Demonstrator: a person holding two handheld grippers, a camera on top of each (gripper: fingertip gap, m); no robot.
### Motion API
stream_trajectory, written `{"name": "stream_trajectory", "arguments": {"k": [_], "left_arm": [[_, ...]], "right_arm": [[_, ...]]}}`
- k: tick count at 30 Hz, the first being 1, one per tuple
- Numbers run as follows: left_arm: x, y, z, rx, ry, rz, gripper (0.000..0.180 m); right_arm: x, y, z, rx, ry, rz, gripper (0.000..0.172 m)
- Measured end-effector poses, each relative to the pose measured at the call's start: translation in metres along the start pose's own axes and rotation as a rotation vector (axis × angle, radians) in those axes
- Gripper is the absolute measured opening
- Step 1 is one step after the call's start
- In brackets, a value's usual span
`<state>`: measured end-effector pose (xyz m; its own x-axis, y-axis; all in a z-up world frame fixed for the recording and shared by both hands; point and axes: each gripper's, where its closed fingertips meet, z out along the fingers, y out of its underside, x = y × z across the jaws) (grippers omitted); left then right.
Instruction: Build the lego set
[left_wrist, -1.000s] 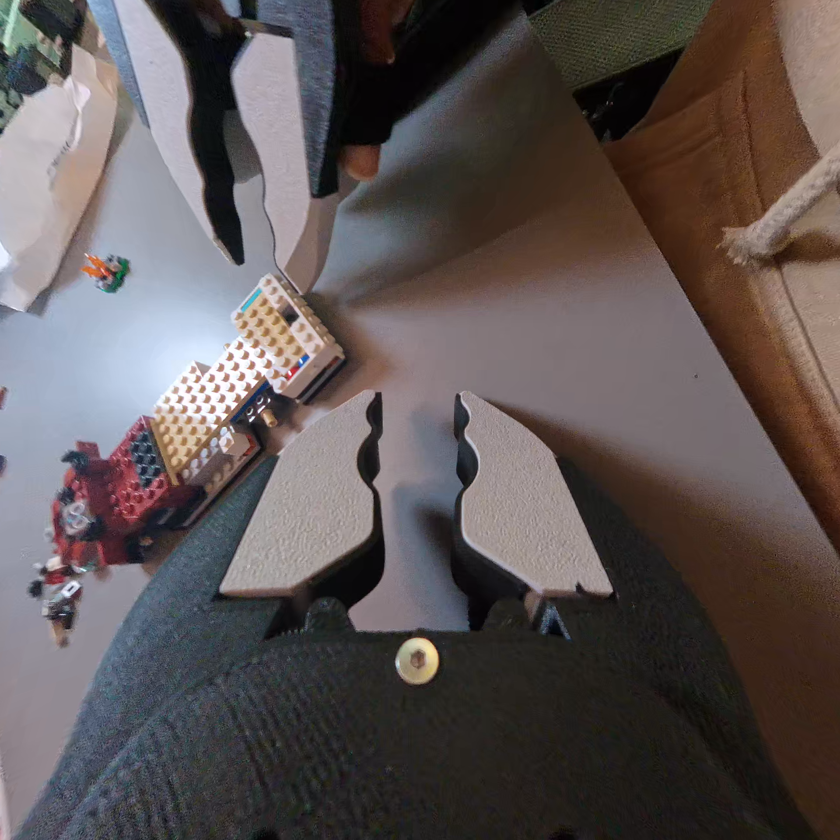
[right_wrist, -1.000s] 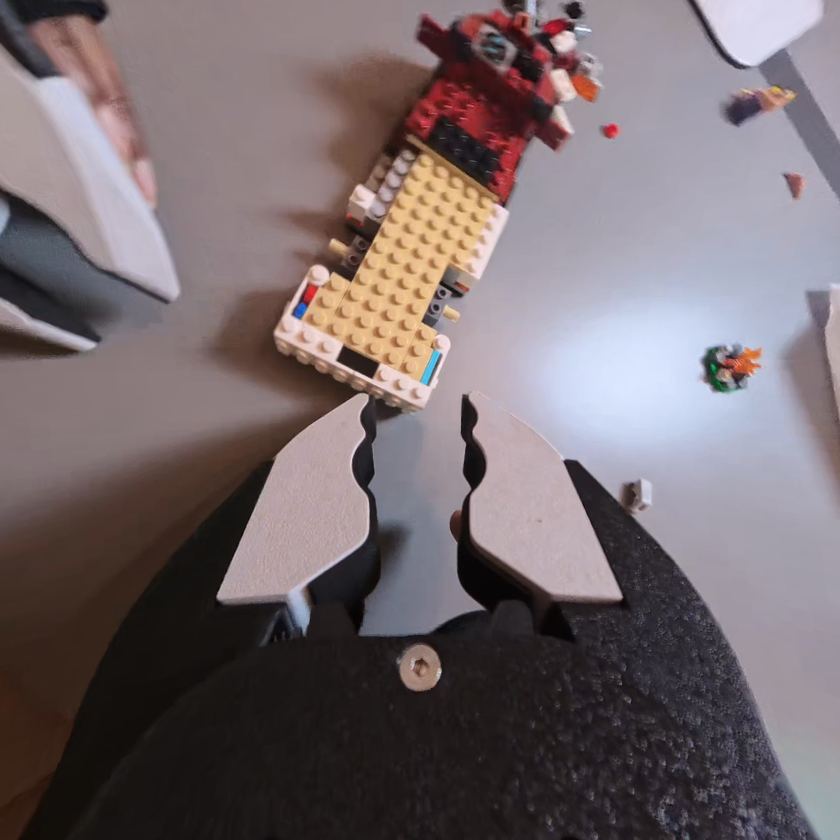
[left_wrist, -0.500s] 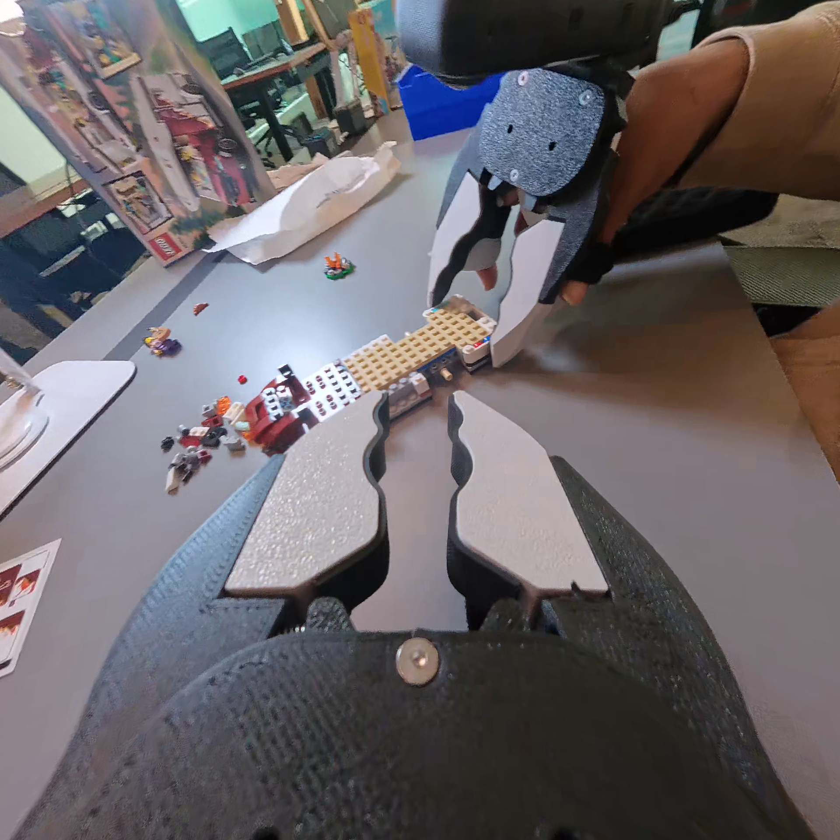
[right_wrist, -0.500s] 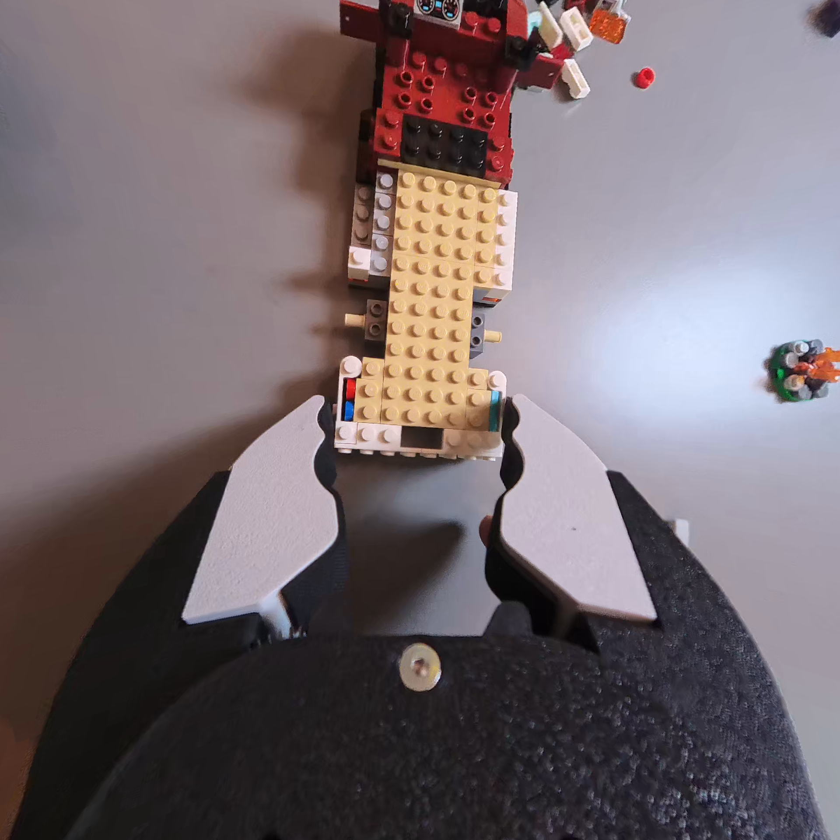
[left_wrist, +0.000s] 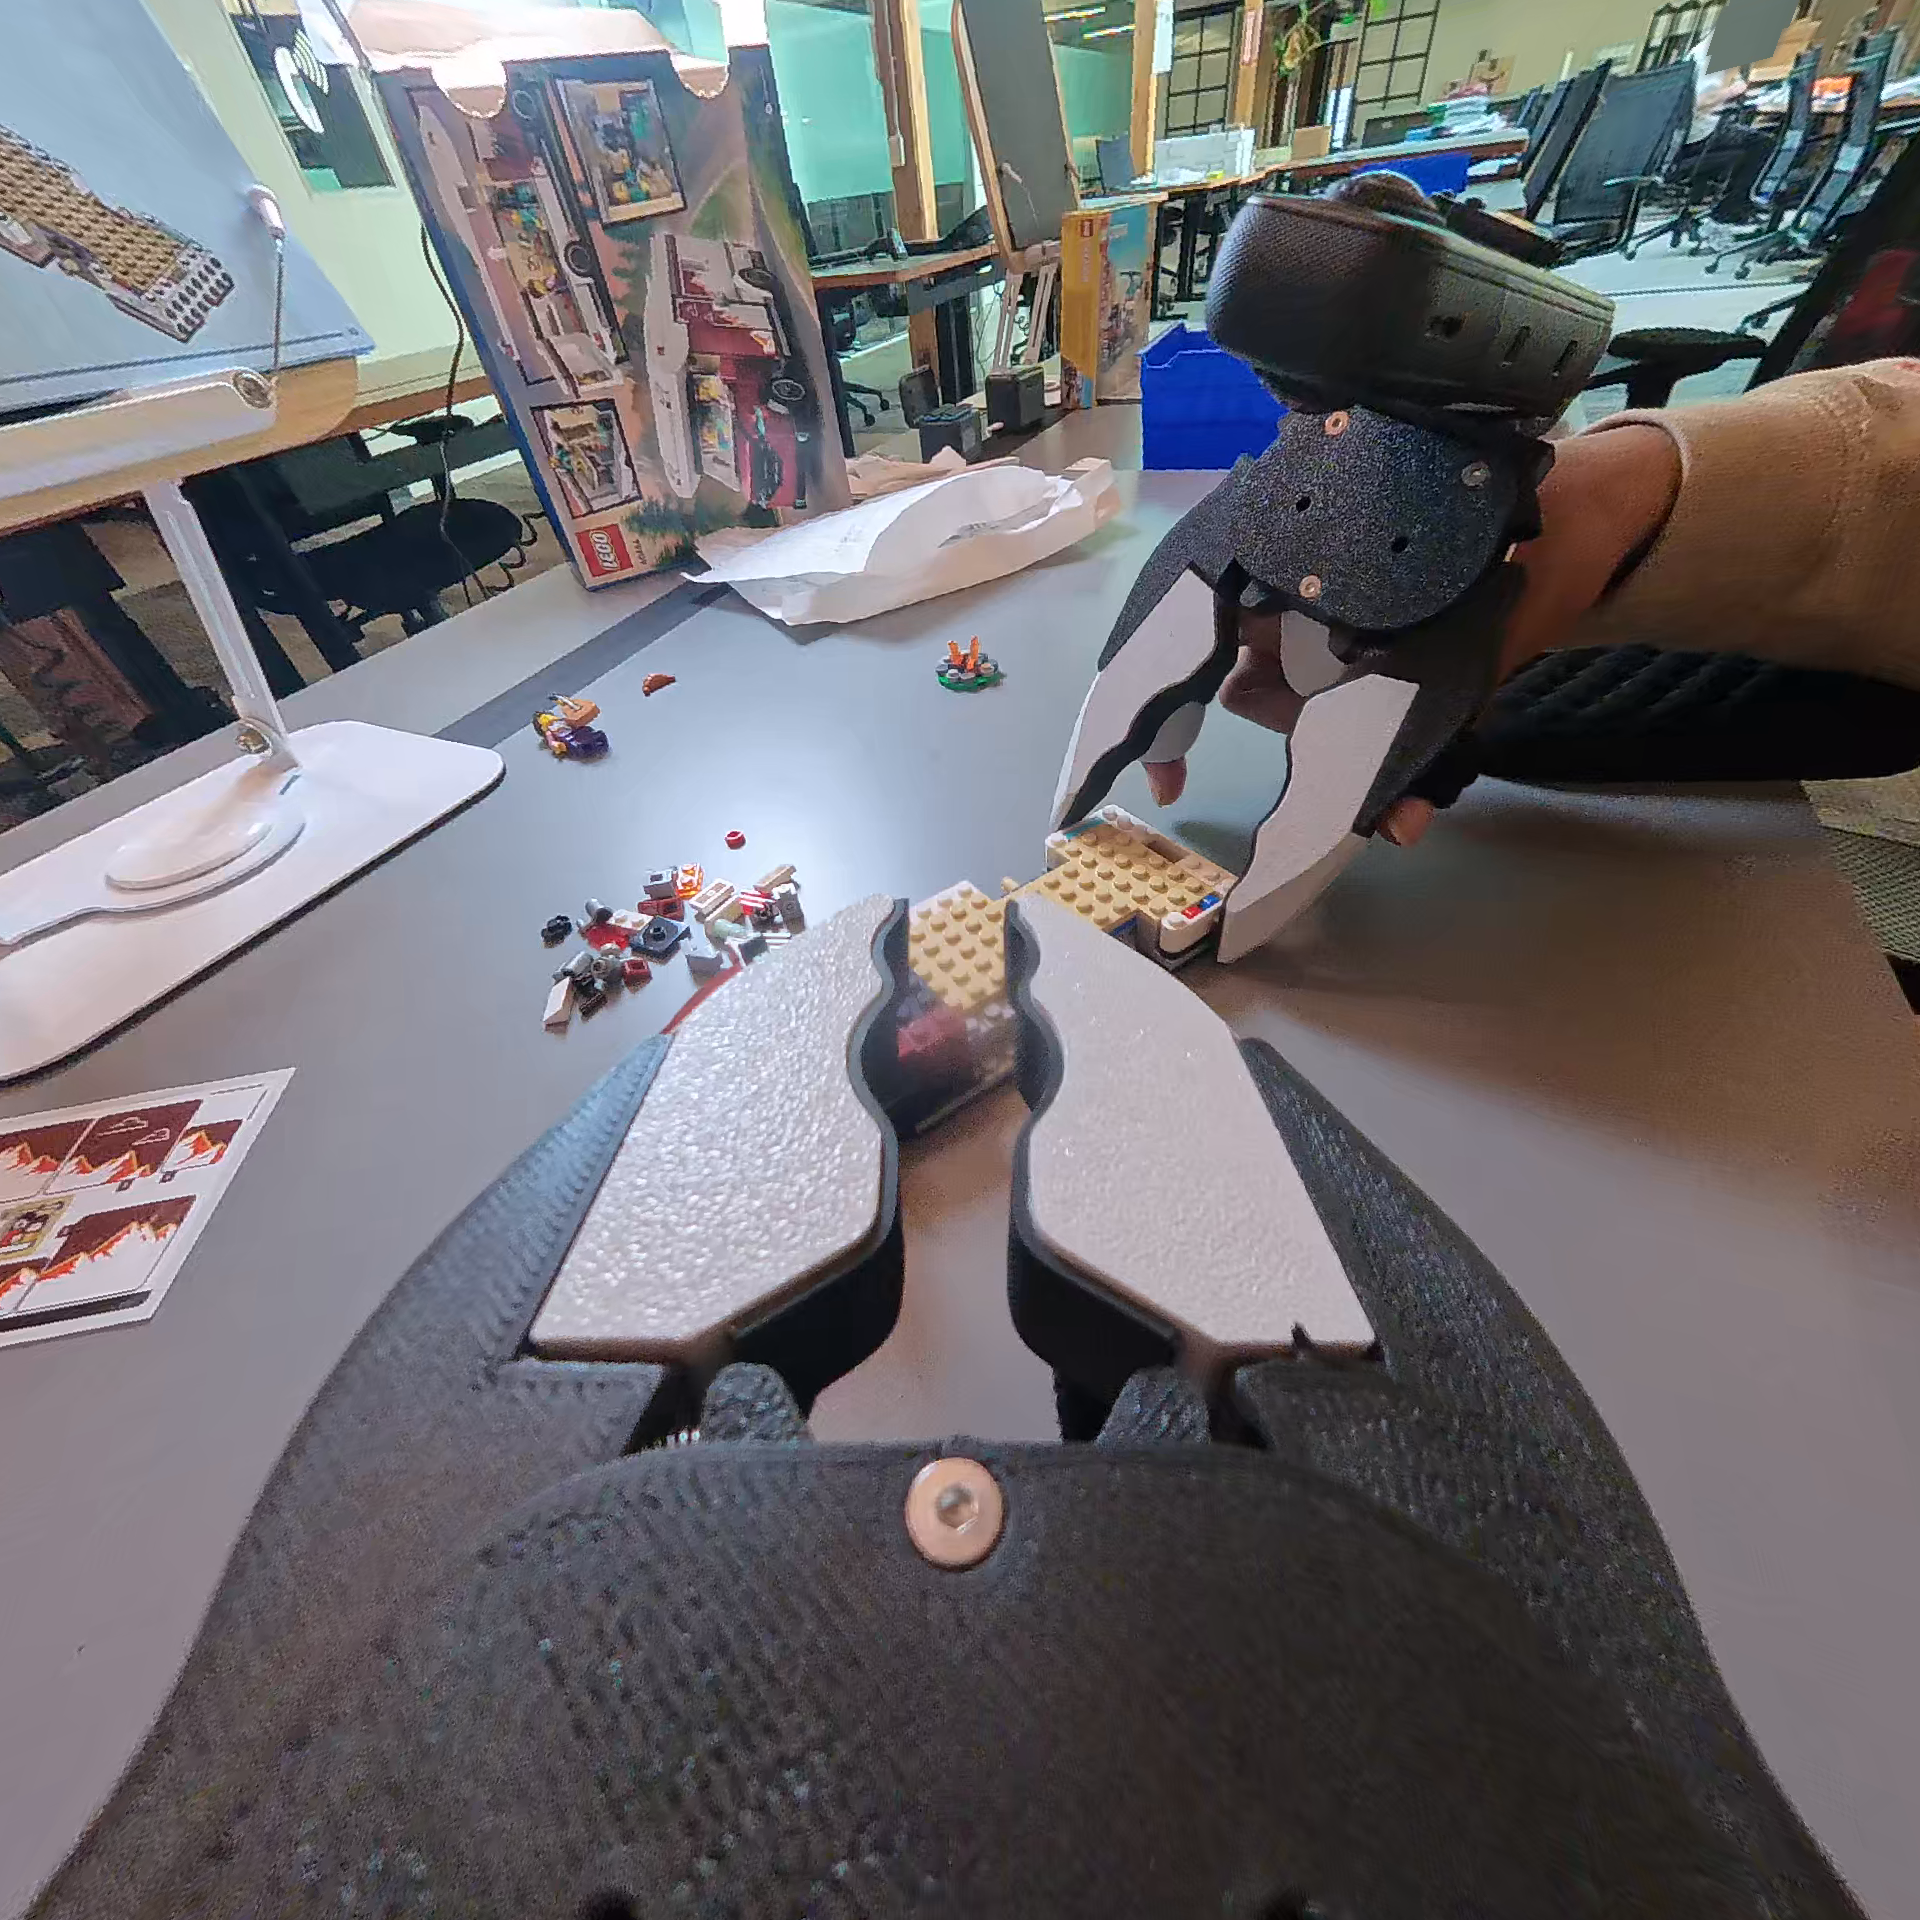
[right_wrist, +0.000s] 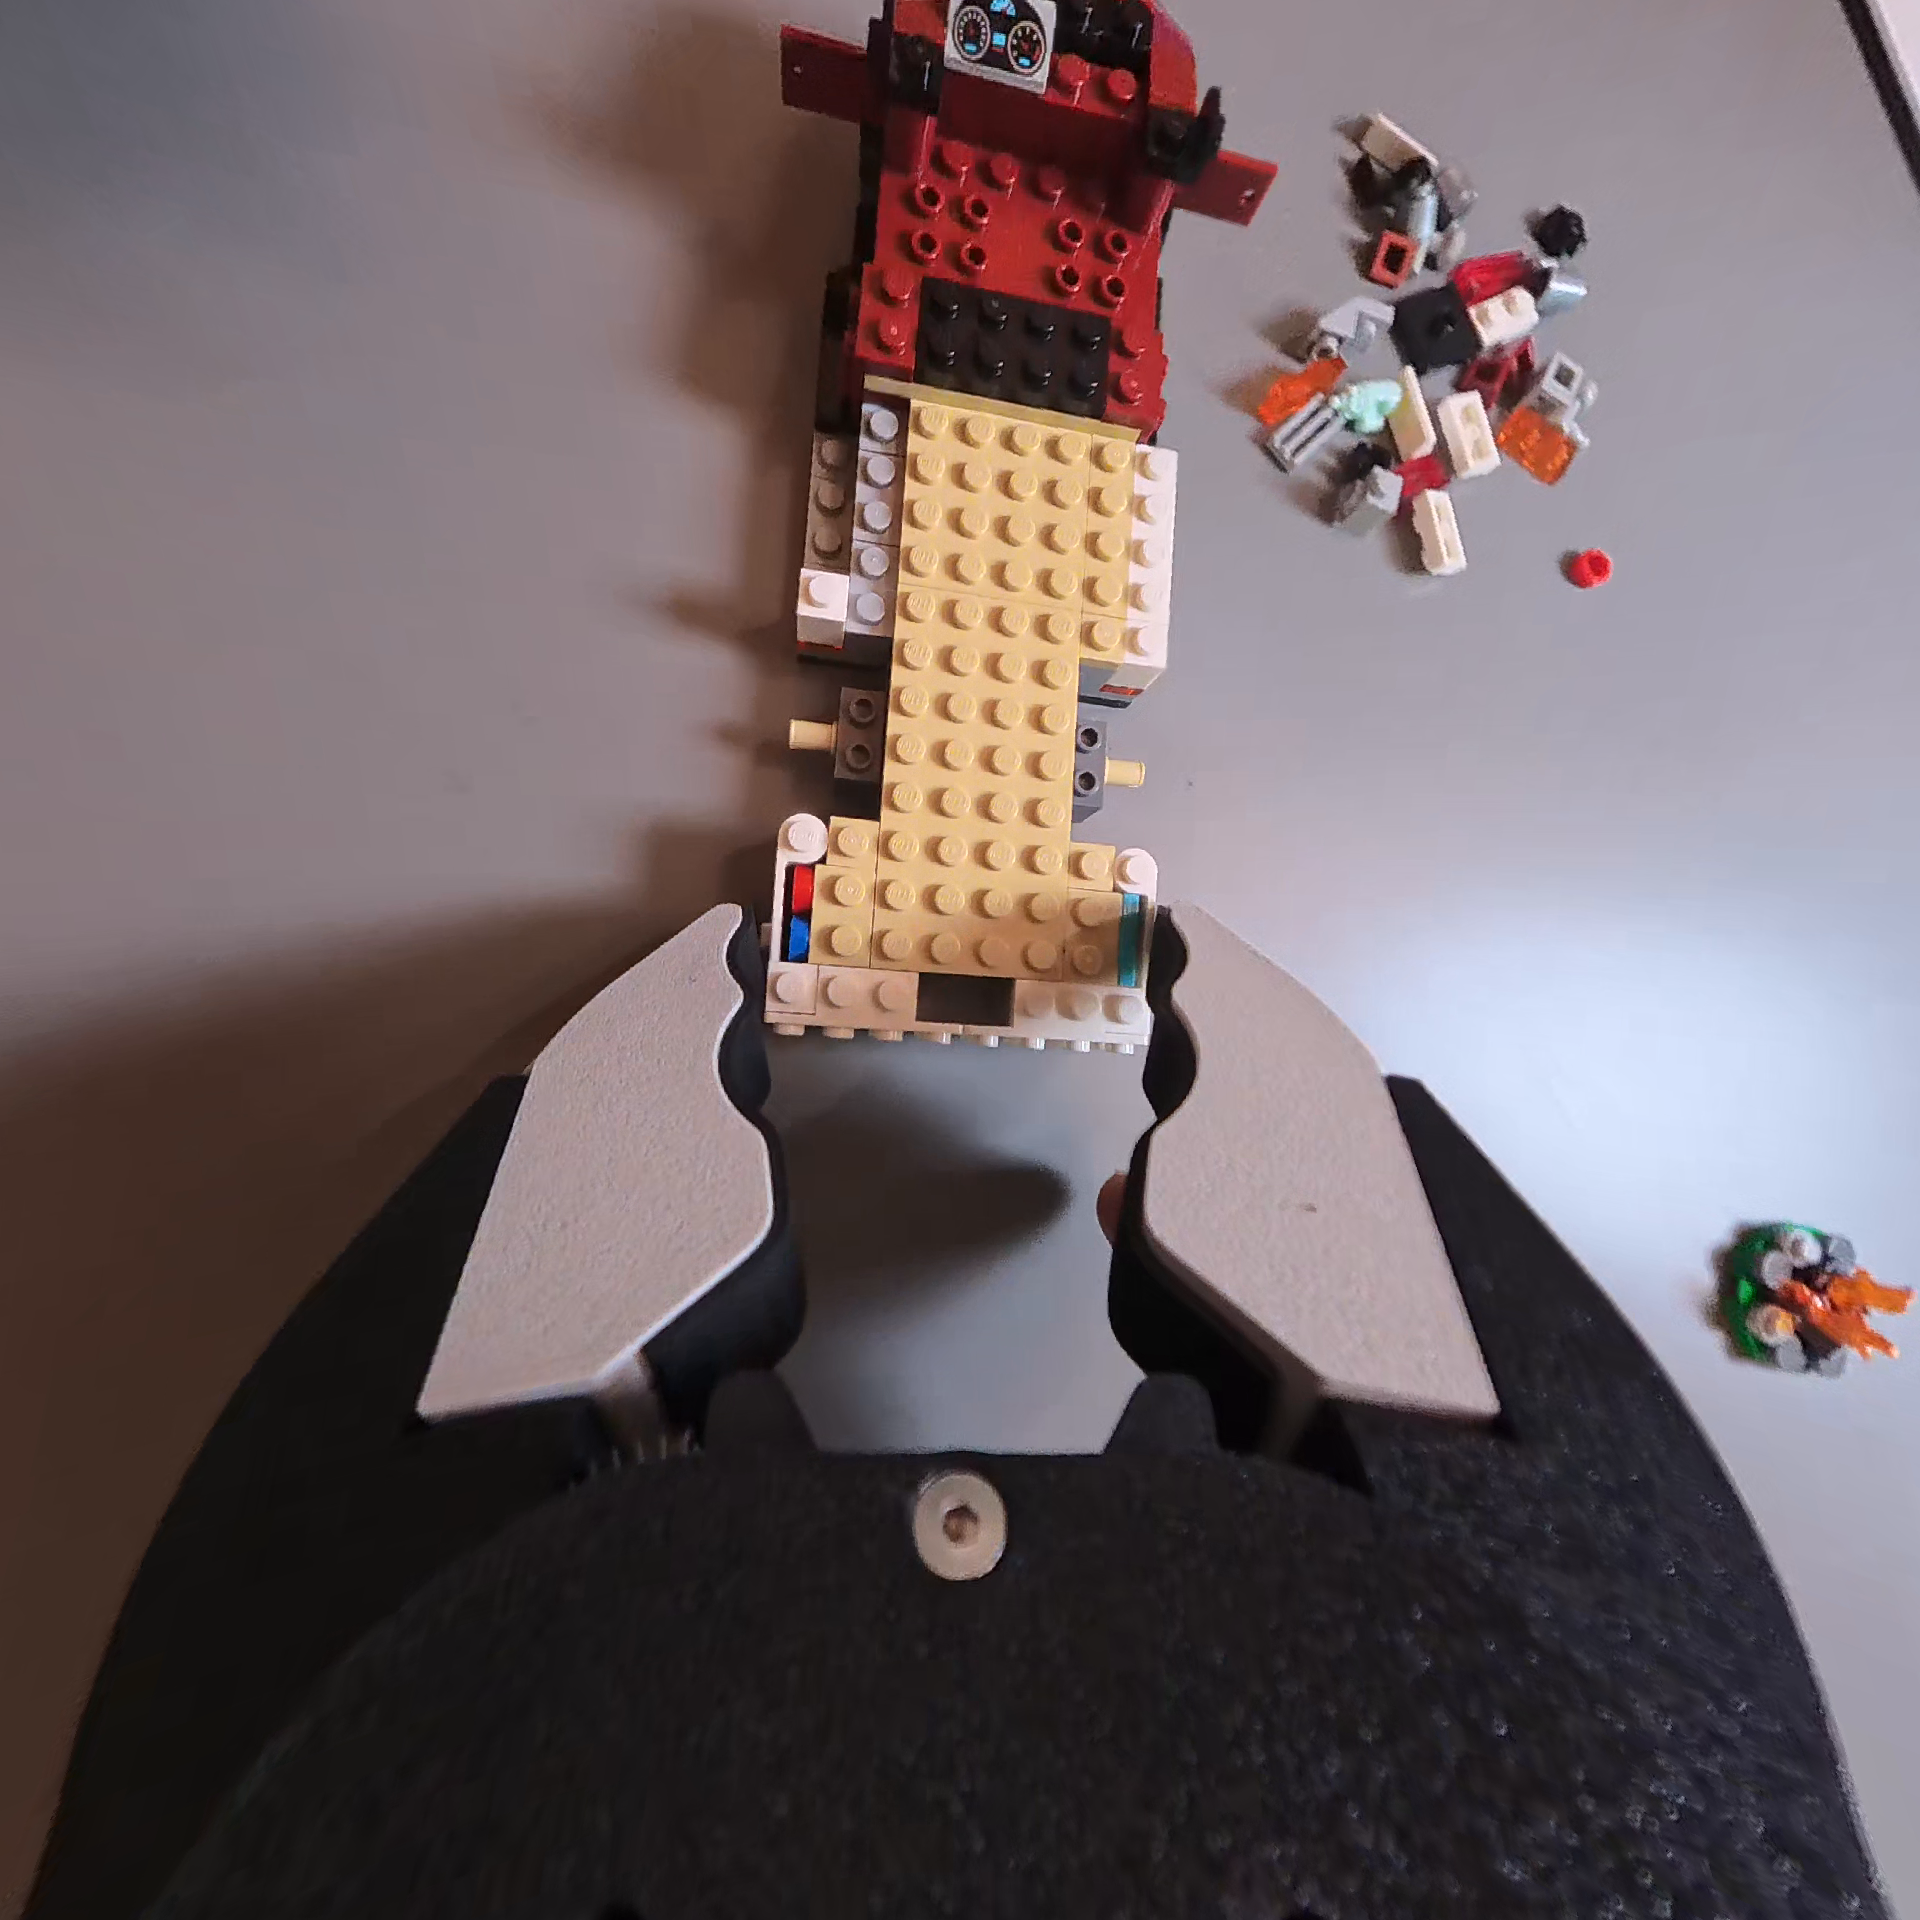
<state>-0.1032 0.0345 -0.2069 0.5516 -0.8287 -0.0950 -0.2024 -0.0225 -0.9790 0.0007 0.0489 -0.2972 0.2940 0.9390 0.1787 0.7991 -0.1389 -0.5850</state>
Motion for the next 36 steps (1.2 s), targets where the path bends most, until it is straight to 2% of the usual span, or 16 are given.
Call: {"name": "stream_trajectory", "arguments": {"k": [8, 9, 13, 15, 17, 21, 23, 24, 27, 30, 33, 36], "left_arm": [[-0.007, -0.001, -0.001, 0.015, -0.031, -0.011, 0.016], [-0.008, -0.002, -0.002, 0.022, -0.035, -0.016, 0.016], [-0.014, -0.004, -0.003, 0.045, -0.046, -0.040, 0.015], [-0.017, -0.003, -0.003, 0.049, -0.046, -0.056, 0.015], [-0.020, -0.002, -0.003, 0.056, -0.047, -0.071, 0.014], [-0.025, 0.000, -0.003, 0.070, -0.048, -0.099, 0.011], [-0.027, 0.002, -0.003, 0.063, -0.053, -0.107, 0.010], [-0.029, 0.004, -0.002, 0.056, -0.058, -0.108, 0.009], [-0.031, 0.006, -0.003, 0.048, -0.073, -0.094, 0.007], [-0.032, 0.006, -0.005, 0.051, -0.085, -0.075, 0.005], [-0.032, 0.008, -0.003, 0.049, -0.069, -0.091, 0.003], [-0.031, 0.010, 0.000, 0.038, -0.060, -0.093, 0.003]], "right_arm": [[-0.009, -0.006, 0.002, 0.005, -0.037, -0.029, 0.072], [-0.010, -0.008, 0.000, 0.018, -0.051, -0.023, 0.076], [0.009, -0.040, -0.033, 0.199, -0.100, 0.043, 0.078], [0.042, -0.068, -0.053, 0.332, -0.044, 0.042, 0.076], [0.090, -0.093, -0.067, 0.432, 0.092, -0.005, 0.071], [0.198, -0.141, -0.075, 0.563, 0.340, -0.048, 0.043], [0.265, -0.158, -0.073, 0.562, 0.501, 0.026, 0.026], [0.298, -0.160, -0.068, 0.536, 0.563, 0.090, 0.026], [0.361, -0.156, -0.048, 0.505, 0.568, 0.402, 0.039], [0.376, -0.156, -0.033, 0.552, 0.530, 0.535, 0.039], [0.377, -0.162, -0.031, 0.609, 0.551, 0.526, 0.011], [0.377, -0.162, -0.031, 0.620, 0.561, 0.524, 0.010]]}}
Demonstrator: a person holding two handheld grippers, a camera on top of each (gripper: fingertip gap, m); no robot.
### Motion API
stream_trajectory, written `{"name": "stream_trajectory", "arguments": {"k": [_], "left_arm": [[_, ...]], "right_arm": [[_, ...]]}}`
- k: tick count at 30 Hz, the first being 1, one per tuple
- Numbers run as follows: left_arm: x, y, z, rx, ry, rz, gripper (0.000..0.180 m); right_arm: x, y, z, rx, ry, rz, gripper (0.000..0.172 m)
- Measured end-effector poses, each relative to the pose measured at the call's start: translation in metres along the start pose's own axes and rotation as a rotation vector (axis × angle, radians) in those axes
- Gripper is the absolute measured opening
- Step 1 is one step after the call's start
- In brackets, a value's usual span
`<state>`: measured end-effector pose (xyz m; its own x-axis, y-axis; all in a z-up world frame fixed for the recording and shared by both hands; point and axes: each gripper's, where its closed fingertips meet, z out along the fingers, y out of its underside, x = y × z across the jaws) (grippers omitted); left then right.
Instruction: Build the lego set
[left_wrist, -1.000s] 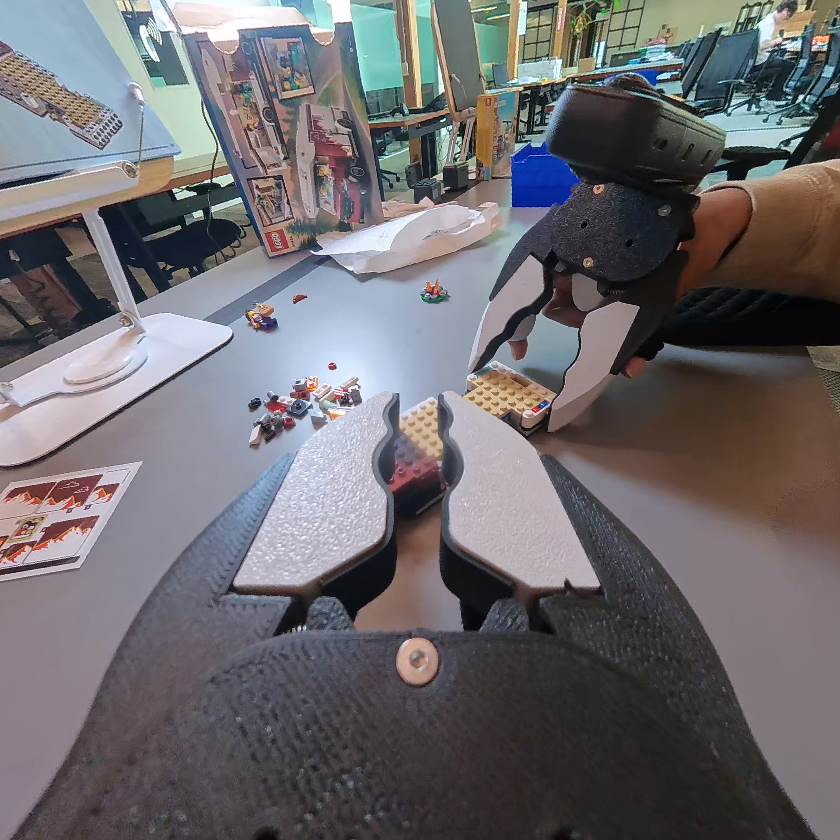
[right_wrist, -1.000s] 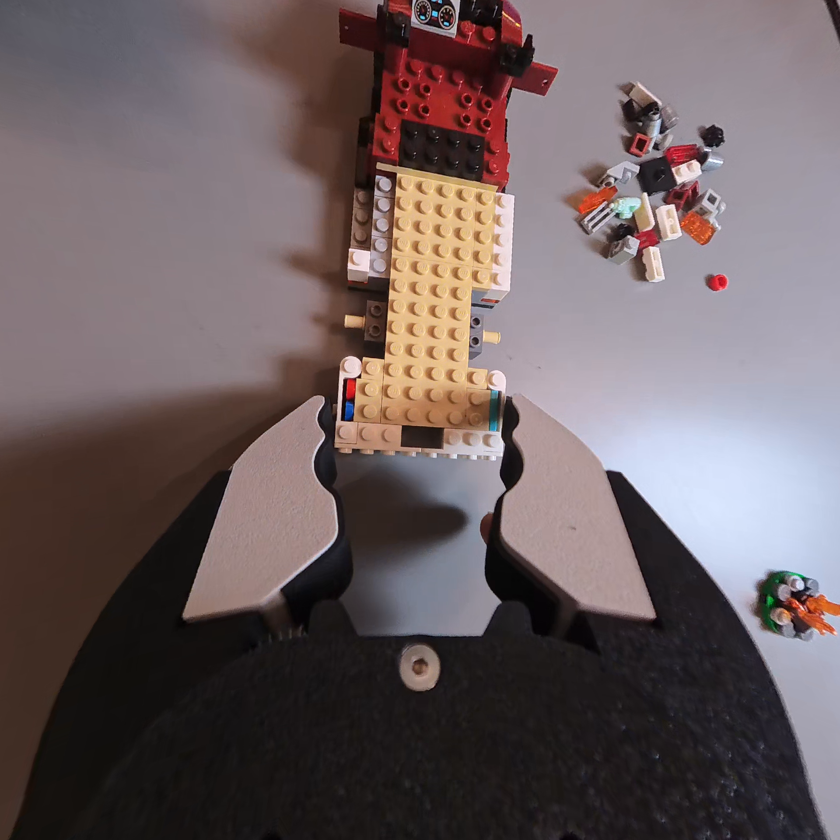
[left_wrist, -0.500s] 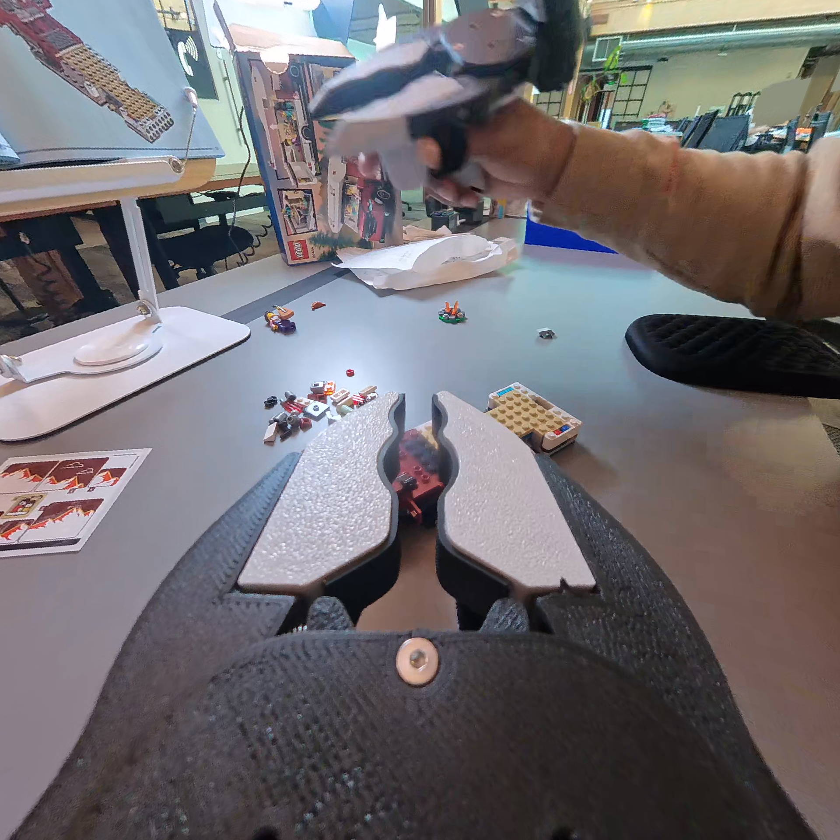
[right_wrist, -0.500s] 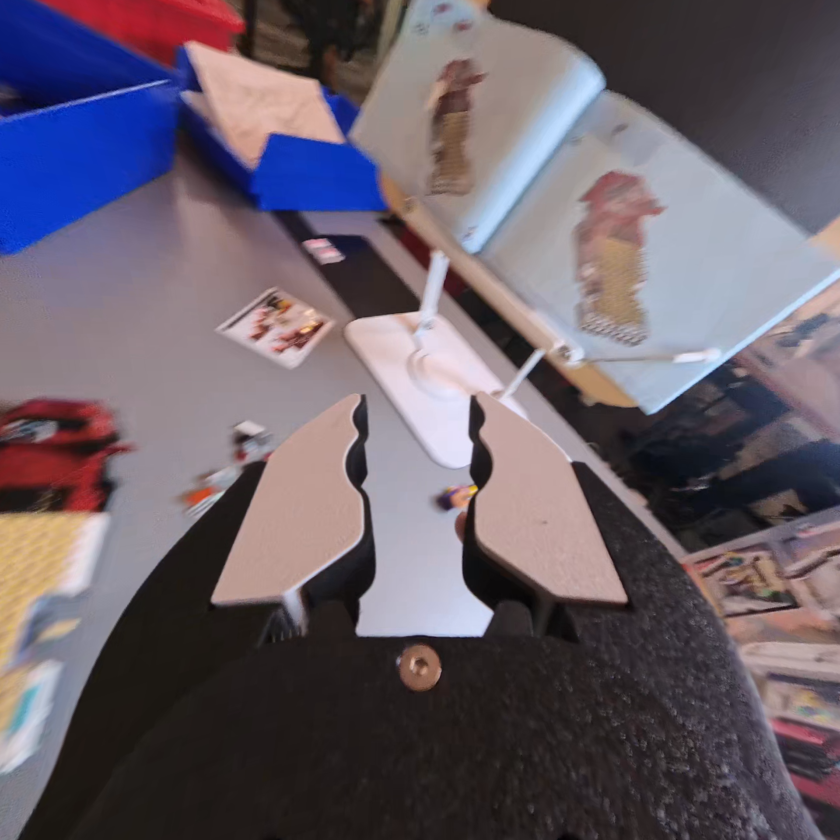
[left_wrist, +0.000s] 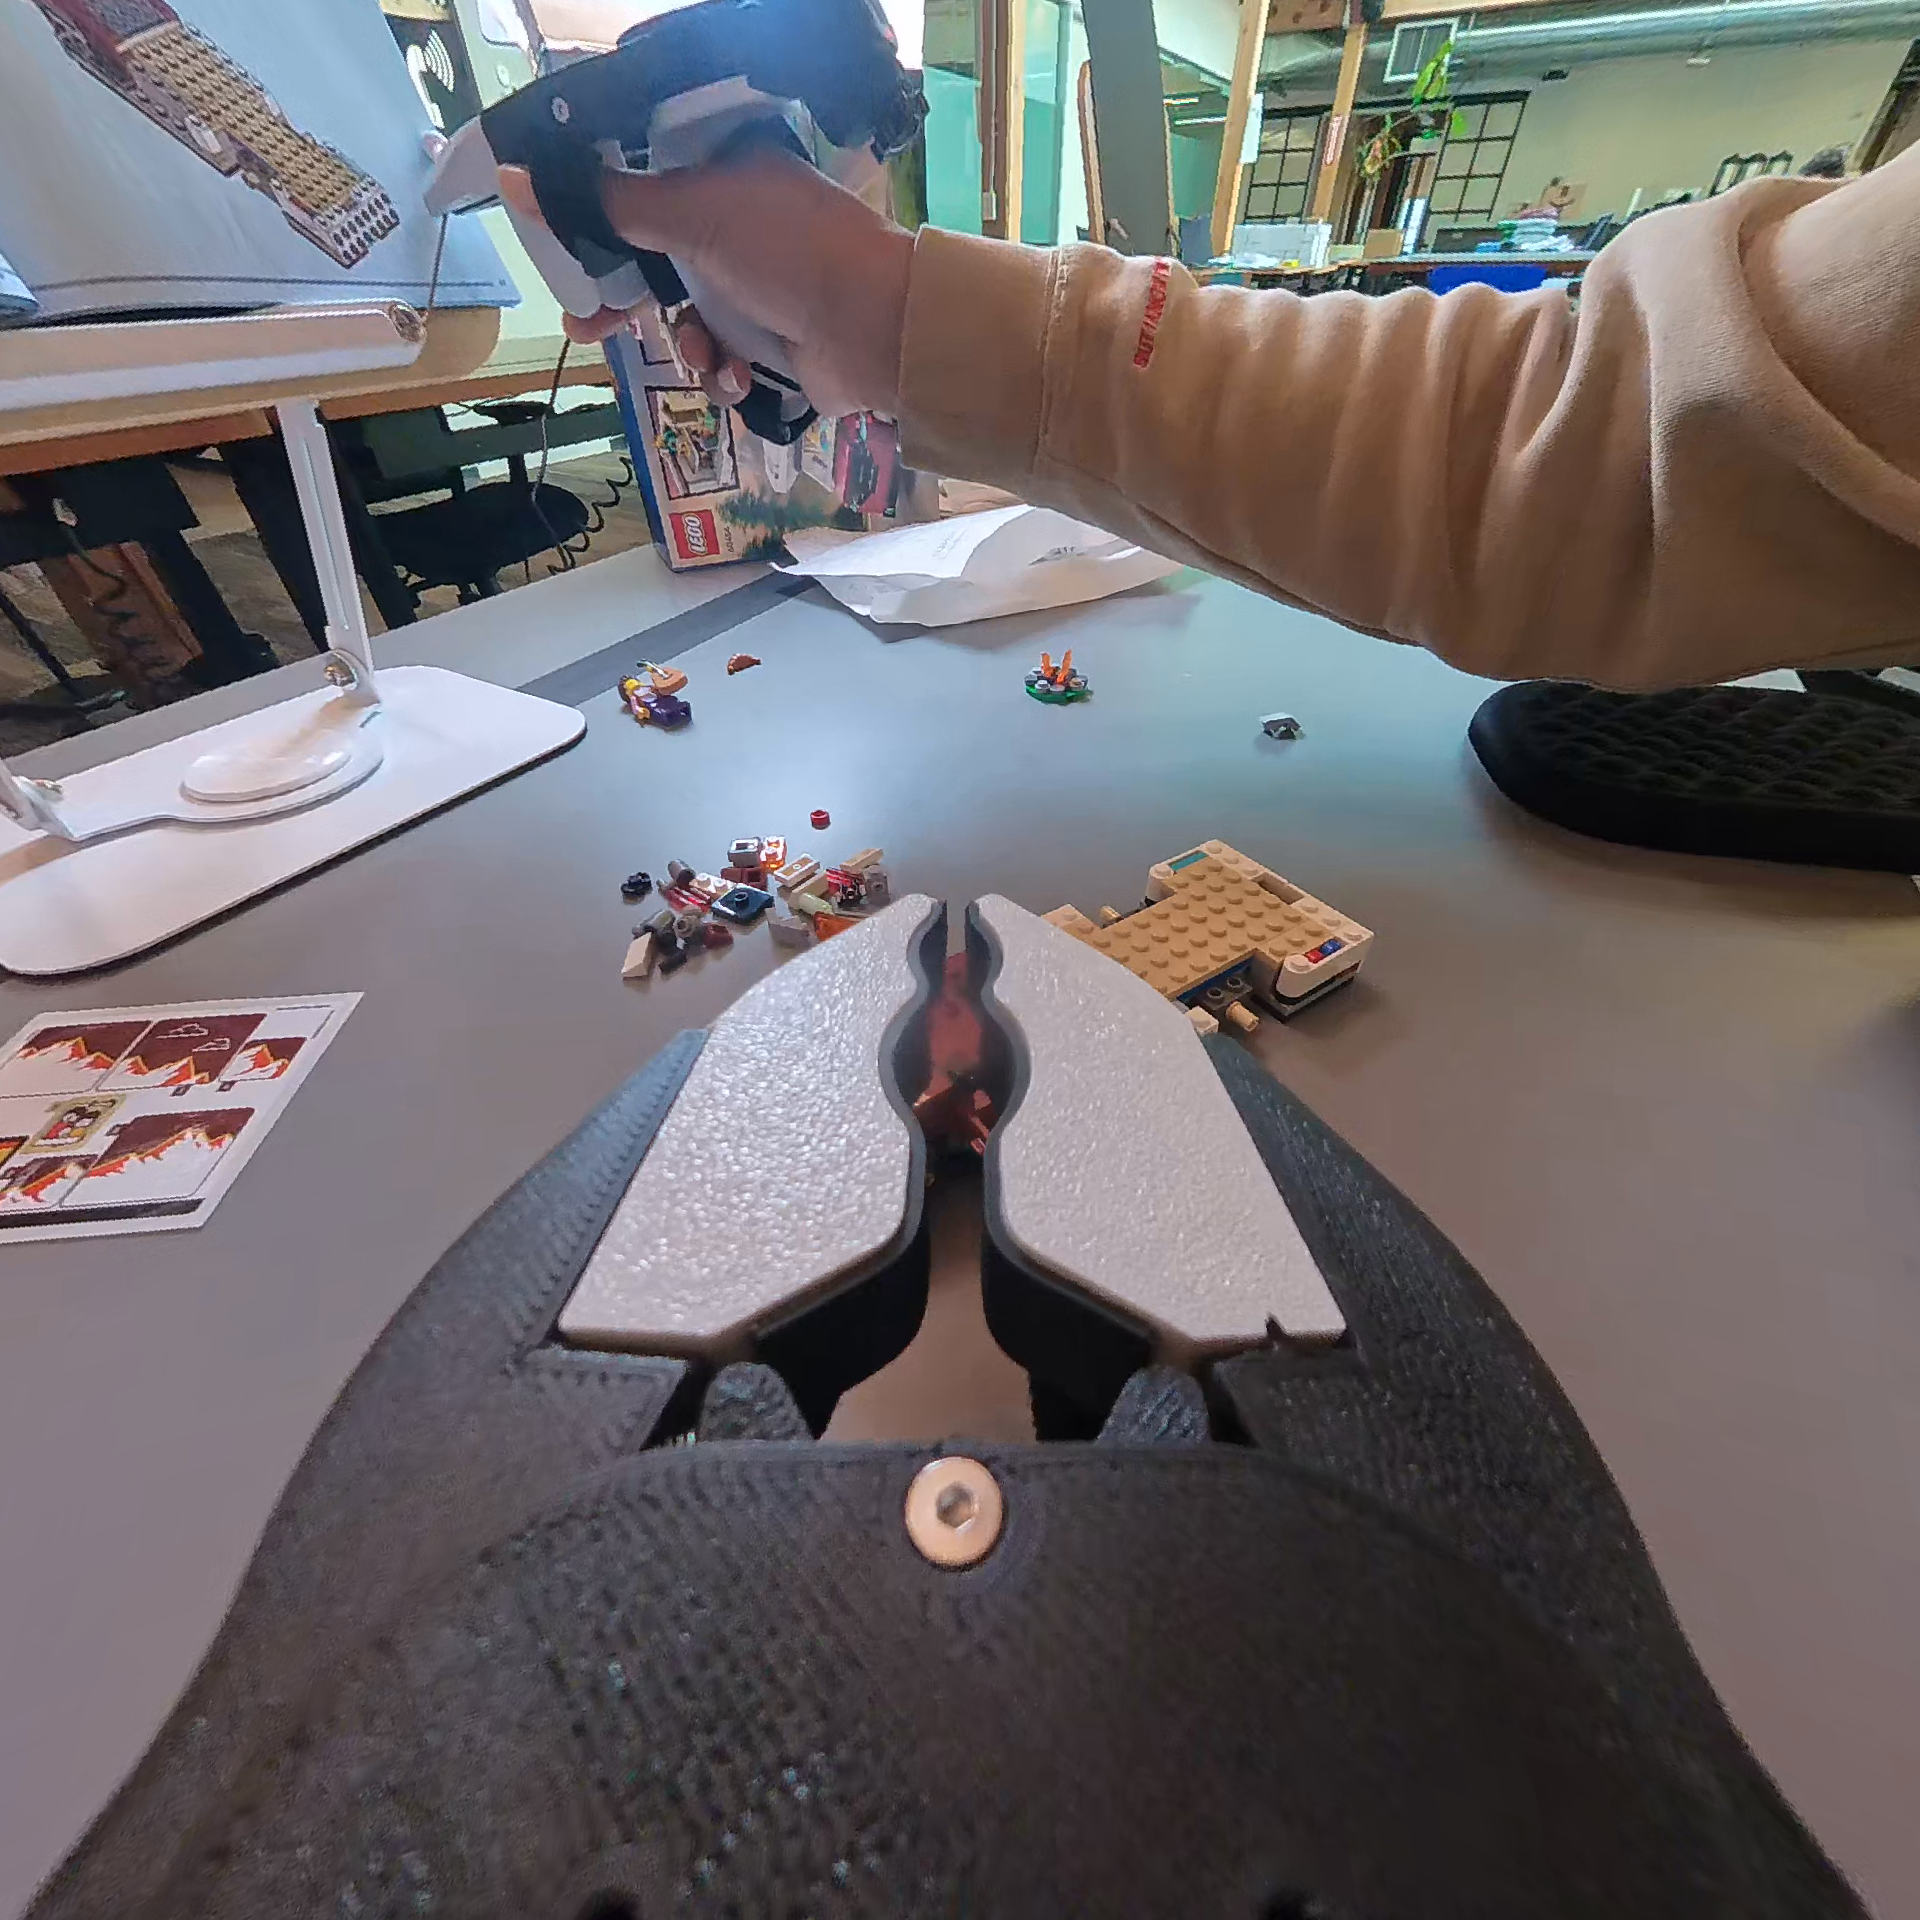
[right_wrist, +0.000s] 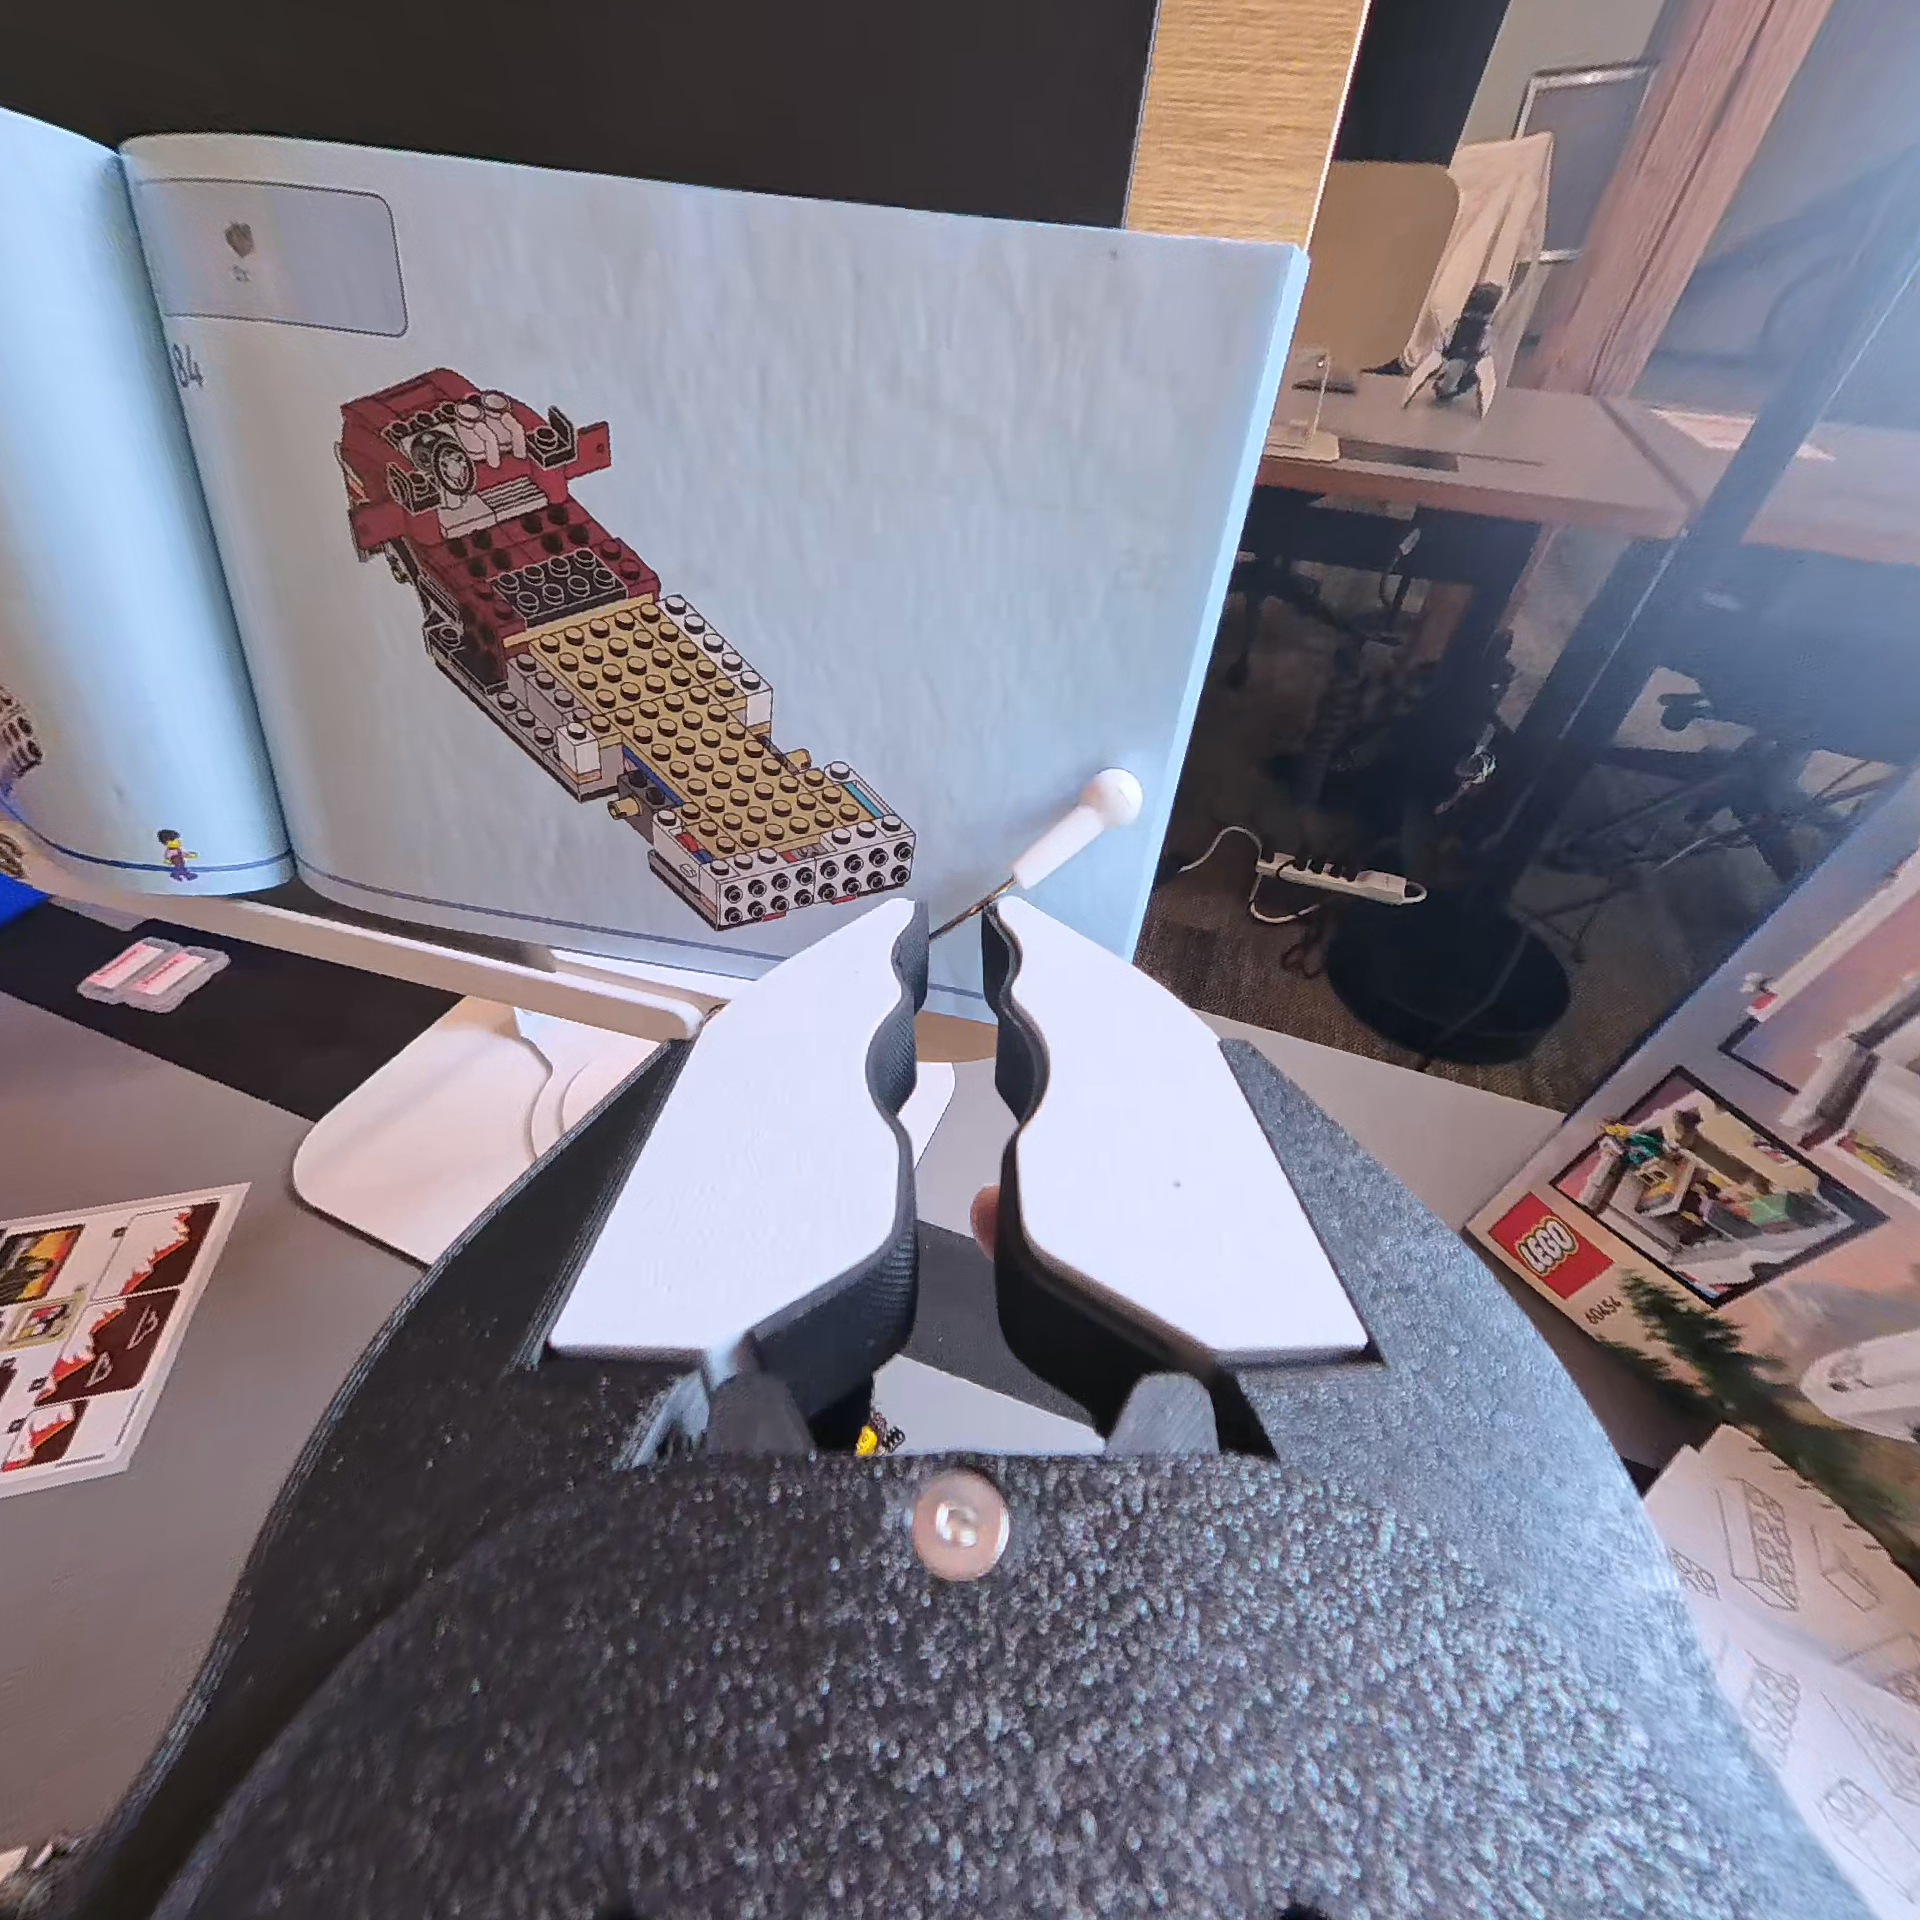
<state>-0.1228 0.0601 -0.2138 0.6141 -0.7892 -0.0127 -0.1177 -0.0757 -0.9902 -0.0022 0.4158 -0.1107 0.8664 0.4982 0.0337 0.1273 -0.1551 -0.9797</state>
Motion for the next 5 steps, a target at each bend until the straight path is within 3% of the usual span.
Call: {"name": "stream_trajectory", "arguments": {"k": [5], "left_arm": [[-0.0004, 0.0011, 0.0007, -0.009, -0.010, 0.012, 0.003]], "right_arm": [[0.0034, 0.0068, -0.0016, 0.037, -0.039, 0.118, 0.009]]}}
